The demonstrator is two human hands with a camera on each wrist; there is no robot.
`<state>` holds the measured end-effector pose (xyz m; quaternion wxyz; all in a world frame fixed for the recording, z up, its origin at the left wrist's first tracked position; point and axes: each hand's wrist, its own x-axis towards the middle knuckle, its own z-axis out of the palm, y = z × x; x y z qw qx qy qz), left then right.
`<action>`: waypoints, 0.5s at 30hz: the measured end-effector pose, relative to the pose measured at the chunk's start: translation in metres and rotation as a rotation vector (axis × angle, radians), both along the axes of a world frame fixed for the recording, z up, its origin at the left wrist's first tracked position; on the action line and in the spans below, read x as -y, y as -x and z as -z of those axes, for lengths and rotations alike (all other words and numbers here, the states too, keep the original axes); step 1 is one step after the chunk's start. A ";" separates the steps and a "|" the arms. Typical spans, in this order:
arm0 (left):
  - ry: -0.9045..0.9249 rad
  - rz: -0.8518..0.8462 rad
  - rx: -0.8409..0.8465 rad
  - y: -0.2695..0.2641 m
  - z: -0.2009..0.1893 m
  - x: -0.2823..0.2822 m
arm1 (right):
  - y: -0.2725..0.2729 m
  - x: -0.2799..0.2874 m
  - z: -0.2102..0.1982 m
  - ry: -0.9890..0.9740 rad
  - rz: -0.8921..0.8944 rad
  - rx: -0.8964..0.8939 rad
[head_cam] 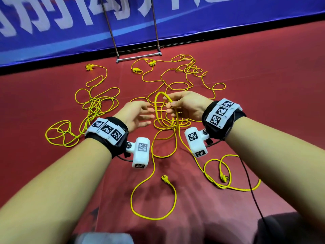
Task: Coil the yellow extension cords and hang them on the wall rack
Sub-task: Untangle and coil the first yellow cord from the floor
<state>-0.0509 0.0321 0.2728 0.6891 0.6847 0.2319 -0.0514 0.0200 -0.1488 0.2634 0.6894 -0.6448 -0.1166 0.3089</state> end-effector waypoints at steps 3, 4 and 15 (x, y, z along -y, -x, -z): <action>-0.020 -0.142 0.028 -0.004 -0.001 -0.008 | 0.005 -0.004 0.001 0.039 -0.095 0.070; -0.064 -0.122 0.028 -0.005 0.000 -0.009 | 0.006 -0.005 0.001 0.052 -0.127 0.098; 0.117 -0.083 0.057 -0.001 -0.008 -0.012 | 0.024 -0.013 -0.008 0.210 -0.433 0.389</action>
